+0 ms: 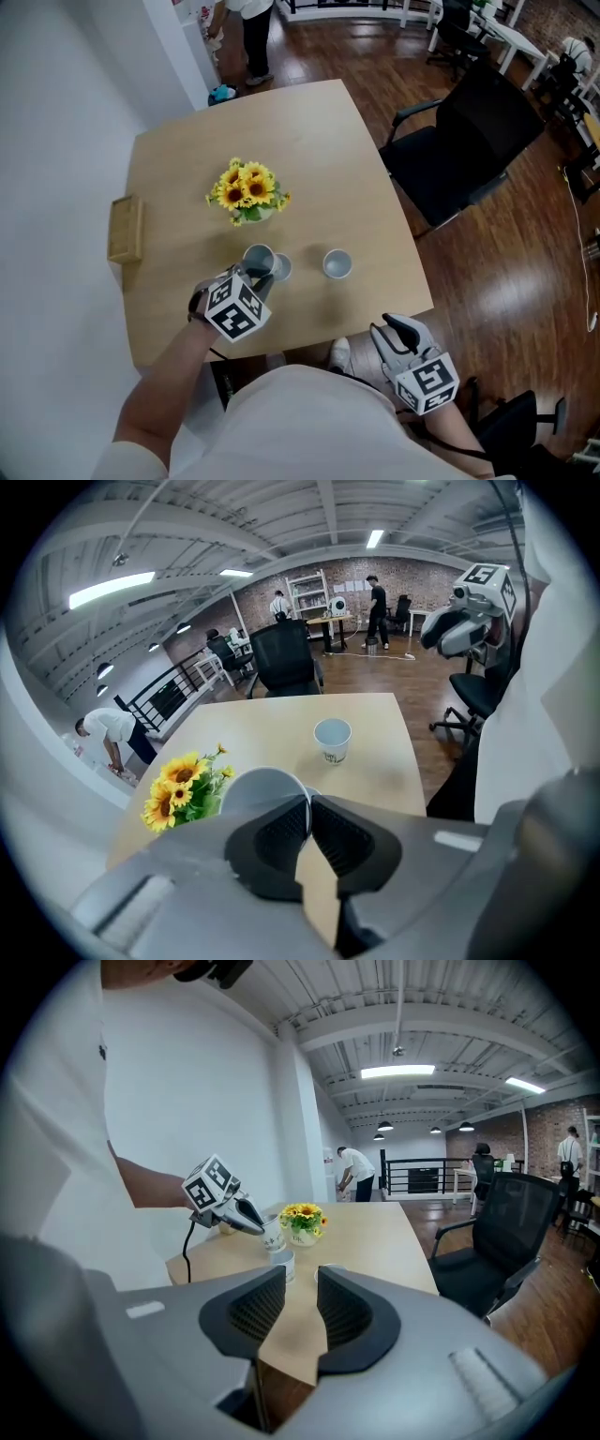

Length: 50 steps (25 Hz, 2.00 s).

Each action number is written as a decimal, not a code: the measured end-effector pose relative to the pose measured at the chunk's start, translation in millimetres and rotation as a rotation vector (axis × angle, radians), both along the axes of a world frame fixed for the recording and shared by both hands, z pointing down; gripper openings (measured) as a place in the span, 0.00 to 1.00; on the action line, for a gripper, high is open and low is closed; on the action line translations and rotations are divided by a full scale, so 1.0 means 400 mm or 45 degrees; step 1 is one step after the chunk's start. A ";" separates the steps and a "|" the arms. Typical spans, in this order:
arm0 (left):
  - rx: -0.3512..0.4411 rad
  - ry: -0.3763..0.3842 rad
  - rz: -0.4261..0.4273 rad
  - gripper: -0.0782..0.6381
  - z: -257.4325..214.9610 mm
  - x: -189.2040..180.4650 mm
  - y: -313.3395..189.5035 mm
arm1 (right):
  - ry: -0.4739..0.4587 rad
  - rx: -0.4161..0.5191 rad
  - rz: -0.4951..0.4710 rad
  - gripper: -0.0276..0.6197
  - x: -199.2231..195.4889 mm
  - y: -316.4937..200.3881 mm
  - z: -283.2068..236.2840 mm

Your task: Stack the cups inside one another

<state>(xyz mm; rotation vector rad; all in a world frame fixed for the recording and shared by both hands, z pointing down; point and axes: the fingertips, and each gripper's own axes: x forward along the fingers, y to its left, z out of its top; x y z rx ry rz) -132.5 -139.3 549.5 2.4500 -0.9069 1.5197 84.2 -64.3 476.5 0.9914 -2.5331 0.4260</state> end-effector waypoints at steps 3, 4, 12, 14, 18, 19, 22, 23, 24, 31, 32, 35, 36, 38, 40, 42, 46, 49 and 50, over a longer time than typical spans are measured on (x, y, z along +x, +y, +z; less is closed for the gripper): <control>-0.037 -0.016 0.012 0.14 0.027 0.014 -0.008 | 0.002 -0.006 0.031 0.22 0.032 -0.005 0.000; -0.050 -0.021 0.014 0.14 0.036 0.017 -0.010 | 0.003 -0.007 0.034 0.22 0.040 -0.005 -0.001; -0.111 -0.053 0.018 0.15 0.102 0.044 -0.023 | 0.014 -0.021 0.056 0.22 0.092 -0.018 0.007; -0.126 -0.065 0.017 0.15 0.120 0.047 -0.021 | 0.016 -0.021 0.054 0.22 0.099 -0.022 0.007; -0.157 -0.077 0.007 0.21 0.150 0.045 -0.023 | 0.018 -0.027 0.047 0.22 0.103 -0.030 0.012; -0.165 -0.074 0.004 0.22 0.156 0.045 -0.022 | 0.019 -0.029 0.046 0.22 0.104 -0.031 0.014; -0.170 -0.066 0.000 0.22 0.157 0.050 -0.018 | 0.019 -0.034 0.041 0.22 0.106 -0.031 0.016; -0.167 -0.062 -0.001 0.22 0.153 0.052 -0.017 | 0.020 -0.035 0.039 0.22 0.107 -0.031 0.016; -0.163 -0.059 -0.002 0.22 0.149 0.054 -0.017 | 0.020 -0.035 0.037 0.22 0.106 -0.031 0.016; -0.141 -0.034 -0.026 0.22 0.126 0.040 -0.018 | 0.014 -0.019 0.013 0.22 0.075 -0.040 0.010; -0.138 -0.028 -0.028 0.22 0.121 0.038 -0.016 | 0.013 -0.017 0.009 0.22 0.070 -0.040 0.008; -0.132 -0.018 -0.027 0.22 0.103 0.036 -0.006 | 0.009 -0.013 0.003 0.22 0.061 -0.037 0.003; -0.129 -0.020 -0.023 0.22 0.097 0.034 -0.002 | 0.009 -0.011 0.002 0.22 0.057 -0.036 0.003; -0.107 -0.032 -0.008 0.21 0.083 0.031 0.002 | 0.010 -0.008 0.000 0.22 0.048 -0.034 0.003; -0.060 -0.001 0.010 0.20 0.055 0.044 0.003 | 0.011 -0.005 0.001 0.22 0.041 -0.032 0.004; -0.036 0.066 0.042 0.21 0.023 0.078 0.011 | 0.009 -0.003 0.008 0.22 0.036 -0.031 0.003; -0.037 0.081 0.202 0.26 0.015 0.170 0.038 | 0.010 -0.004 0.030 0.22 0.035 -0.018 0.002; -0.041 0.067 0.302 0.29 0.038 0.238 0.041 | 0.014 -0.007 0.049 0.22 0.045 -0.001 0.003; -0.040 0.061 0.317 0.29 0.046 0.257 0.036 | 0.015 -0.009 0.059 0.22 0.053 0.004 0.006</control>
